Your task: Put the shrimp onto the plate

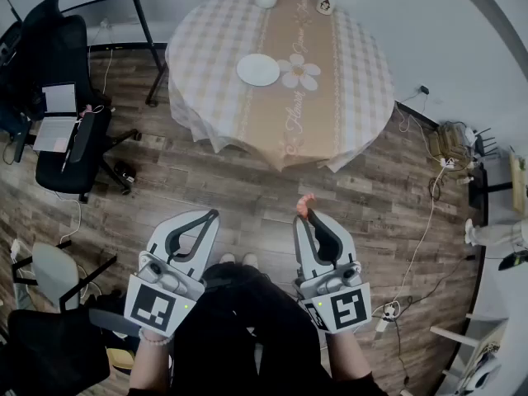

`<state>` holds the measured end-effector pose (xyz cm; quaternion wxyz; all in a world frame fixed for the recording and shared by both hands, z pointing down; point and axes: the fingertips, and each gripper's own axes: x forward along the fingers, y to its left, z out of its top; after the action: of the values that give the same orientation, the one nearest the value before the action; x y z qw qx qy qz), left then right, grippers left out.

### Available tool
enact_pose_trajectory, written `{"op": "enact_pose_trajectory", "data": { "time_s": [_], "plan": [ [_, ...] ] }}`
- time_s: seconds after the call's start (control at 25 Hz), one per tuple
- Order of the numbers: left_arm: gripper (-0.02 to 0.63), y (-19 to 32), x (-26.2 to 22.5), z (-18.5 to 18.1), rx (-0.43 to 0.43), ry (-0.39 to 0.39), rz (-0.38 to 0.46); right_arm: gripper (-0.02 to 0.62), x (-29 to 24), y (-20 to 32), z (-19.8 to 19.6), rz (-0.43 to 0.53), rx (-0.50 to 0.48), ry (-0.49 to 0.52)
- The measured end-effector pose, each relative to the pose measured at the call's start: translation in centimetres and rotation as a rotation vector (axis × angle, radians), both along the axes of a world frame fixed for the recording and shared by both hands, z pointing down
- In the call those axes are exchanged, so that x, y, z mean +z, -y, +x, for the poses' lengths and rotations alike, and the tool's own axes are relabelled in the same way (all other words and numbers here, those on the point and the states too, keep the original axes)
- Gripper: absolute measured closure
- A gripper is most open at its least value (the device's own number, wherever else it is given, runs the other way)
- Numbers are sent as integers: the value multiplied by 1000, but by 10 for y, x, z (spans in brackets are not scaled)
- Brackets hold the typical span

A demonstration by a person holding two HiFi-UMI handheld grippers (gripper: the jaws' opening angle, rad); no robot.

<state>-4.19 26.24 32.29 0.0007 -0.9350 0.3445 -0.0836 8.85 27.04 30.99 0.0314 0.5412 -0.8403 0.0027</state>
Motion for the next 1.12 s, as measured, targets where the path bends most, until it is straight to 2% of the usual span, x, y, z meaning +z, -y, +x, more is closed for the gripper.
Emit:
{"op": "enact_pose_trajectory", "data": {
  "time_s": [0.68, 1.12],
  "plan": [
    [606, -1, 2, 7, 11, -5, -6, 557, 1, -1, 4, 0, 4, 12],
    [606, -1, 0, -1, 23, -16, 11, 557, -3, -3, -6, 13, 12, -3]
  ]
}}
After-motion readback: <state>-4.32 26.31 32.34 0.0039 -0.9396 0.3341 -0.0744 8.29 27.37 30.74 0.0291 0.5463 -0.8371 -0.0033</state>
